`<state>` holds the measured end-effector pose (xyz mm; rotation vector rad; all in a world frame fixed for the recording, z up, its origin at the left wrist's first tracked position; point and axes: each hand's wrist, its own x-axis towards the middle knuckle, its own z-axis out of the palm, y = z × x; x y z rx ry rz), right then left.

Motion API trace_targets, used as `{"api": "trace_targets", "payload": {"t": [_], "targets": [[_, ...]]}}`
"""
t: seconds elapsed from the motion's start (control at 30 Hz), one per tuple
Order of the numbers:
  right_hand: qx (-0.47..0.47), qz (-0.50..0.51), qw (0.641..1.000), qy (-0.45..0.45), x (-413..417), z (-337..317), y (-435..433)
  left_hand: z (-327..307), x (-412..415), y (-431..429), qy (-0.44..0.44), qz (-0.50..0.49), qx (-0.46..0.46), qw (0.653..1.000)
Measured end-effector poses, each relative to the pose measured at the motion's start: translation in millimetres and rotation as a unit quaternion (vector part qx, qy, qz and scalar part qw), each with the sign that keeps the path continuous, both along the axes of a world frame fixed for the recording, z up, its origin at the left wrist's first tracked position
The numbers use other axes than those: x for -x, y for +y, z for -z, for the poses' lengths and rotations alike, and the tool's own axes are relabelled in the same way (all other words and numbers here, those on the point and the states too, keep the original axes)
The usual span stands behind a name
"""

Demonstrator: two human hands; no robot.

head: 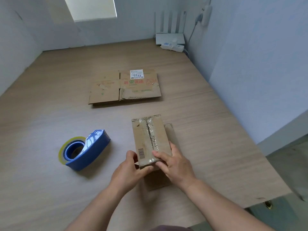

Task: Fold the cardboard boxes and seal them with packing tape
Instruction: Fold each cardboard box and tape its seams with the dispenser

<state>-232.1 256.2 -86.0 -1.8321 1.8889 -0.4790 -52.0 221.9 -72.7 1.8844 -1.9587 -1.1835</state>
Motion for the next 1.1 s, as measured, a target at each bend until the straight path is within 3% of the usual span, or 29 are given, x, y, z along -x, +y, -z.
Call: {"api": "trace_targets", "payload": {"t": [0.07,0.2,0.33,0.4,0.47,0.53,0.6,0.77,0.9,1.1], "targets": [[0.024,0.006,1.000,0.018,-2,2,-3,-5,-15,-2,0.012,-0.002,0.036,0.999],[0.041,0.016,0.999,0.024,-5,3,-9,-16,-40,-16,-0.006,-0.114,0.169,0.979],[0.019,0.008,1.000,0.015,-6,-5,-16,-26,-62,-30,-0.055,-0.170,0.198,0.964],[0.028,-0.003,1.000,0.012,-6,-16,-34,-30,-59,-30,-0.044,-0.164,0.203,0.964],[0.012,-0.010,0.999,0.029,-5,-29,-62,-32,-42,-25,-0.048,-0.071,0.210,0.974],[-0.021,-0.023,0.996,0.083,-3,-39,-94,-27,-16,-19,-0.068,0.046,0.198,0.977],[-0.027,-0.065,0.986,0.151,-7,-43,-118,-18,5,-17,-0.091,0.092,0.167,0.978],[-0.039,-0.197,0.950,0.238,-20,-30,-134,-2,20,-20,-0.069,0.040,0.092,0.993],[-0.043,-0.198,0.955,0.216,-7,-22,-112,2,21,-20,-0.081,0.002,0.071,0.994],[0.005,-0.205,0.973,0.103,6,-11,-44,3,22,-20,-0.115,-0.005,0.067,0.991]]}}
